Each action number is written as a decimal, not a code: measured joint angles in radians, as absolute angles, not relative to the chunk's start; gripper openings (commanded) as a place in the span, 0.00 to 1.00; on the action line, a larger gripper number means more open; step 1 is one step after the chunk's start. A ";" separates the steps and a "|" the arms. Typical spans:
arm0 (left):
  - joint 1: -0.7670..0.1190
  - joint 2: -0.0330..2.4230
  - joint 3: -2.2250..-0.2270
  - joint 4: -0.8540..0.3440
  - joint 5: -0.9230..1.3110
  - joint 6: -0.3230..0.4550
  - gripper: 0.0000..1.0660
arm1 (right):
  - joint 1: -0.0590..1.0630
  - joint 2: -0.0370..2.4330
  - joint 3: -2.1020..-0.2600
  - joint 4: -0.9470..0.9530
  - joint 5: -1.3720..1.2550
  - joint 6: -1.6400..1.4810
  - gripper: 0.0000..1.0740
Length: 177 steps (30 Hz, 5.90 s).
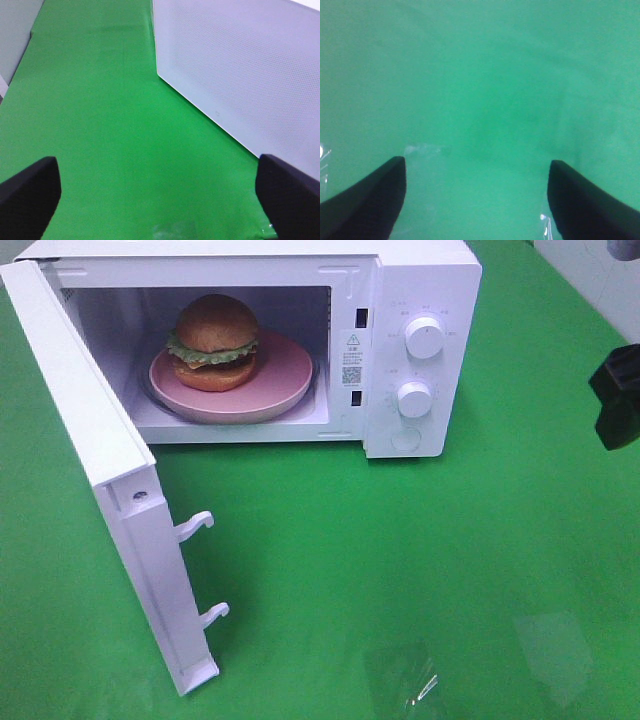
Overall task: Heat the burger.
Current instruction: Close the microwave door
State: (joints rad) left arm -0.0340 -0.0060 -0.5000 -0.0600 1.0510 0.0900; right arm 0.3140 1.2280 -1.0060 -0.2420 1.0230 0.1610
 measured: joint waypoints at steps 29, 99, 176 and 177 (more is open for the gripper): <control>-0.034 -0.006 -0.500 -0.060 1.051 0.090 0.92 | 0.311 0.643 -0.784 -0.105 1.084 0.058 0.71; -0.034 -0.006 -0.500 -0.060 1.051 0.090 0.92 | 0.052 -0.005 -0.507 -0.016 1.013 0.046 0.71; -0.034 1.228 -0.239 0.478 -0.793 -0.244 0.00 | 0.052 -0.005 -0.507 -0.016 1.013 0.046 0.71; -0.034 1.262 -0.254 0.527 -0.827 -0.277 0.00 | 0.052 -0.005 -0.507 -0.016 1.013 0.046 0.71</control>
State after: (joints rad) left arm -0.0340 1.2620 -0.2540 0.5270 -0.8270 -0.2770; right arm 0.0520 -0.0050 -0.5070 -0.0160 1.0130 0.0460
